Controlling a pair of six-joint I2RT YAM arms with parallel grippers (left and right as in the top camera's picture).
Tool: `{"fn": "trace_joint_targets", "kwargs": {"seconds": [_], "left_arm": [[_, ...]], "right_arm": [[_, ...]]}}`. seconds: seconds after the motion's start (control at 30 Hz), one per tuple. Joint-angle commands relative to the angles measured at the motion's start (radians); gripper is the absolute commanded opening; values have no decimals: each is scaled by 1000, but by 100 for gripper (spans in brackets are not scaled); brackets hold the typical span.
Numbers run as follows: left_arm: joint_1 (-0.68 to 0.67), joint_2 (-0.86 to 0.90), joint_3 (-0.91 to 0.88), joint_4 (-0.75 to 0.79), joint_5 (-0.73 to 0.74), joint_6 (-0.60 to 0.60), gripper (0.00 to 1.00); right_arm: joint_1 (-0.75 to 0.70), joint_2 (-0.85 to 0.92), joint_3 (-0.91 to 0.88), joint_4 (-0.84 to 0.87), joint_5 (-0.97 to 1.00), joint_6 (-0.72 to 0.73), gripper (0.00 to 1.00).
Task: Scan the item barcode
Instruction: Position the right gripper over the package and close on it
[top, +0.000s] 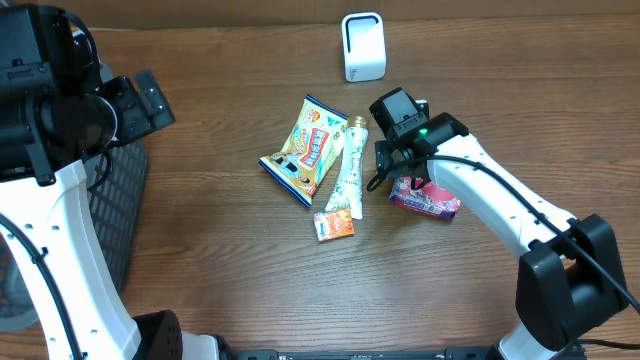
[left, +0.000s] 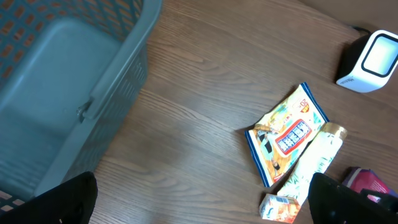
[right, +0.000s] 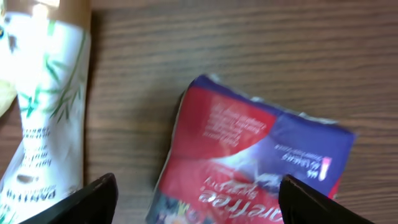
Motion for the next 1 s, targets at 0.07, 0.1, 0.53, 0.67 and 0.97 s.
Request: {"fn": "trace_joint_targets", "kwargs": {"seconds": [0.07,0.1,0.53,0.67,0.97], "left_arm": [[4,3,-5,1,4,-14,100],[4,3,-5,1,4,-14,100],[4,3,-5,1,4,-14,100],[4,3,-5,1,4,-14,100],[4,3,-5,1,4,-14,100]], "right_arm": [[1,7,-41,34,76,43,82],[1,8,-46,37,77,43,82],[1,60,-98,68,103,34,82],[1,69,-99,75,111,26,83],[1,70,-126,87,156,26,83]]}}
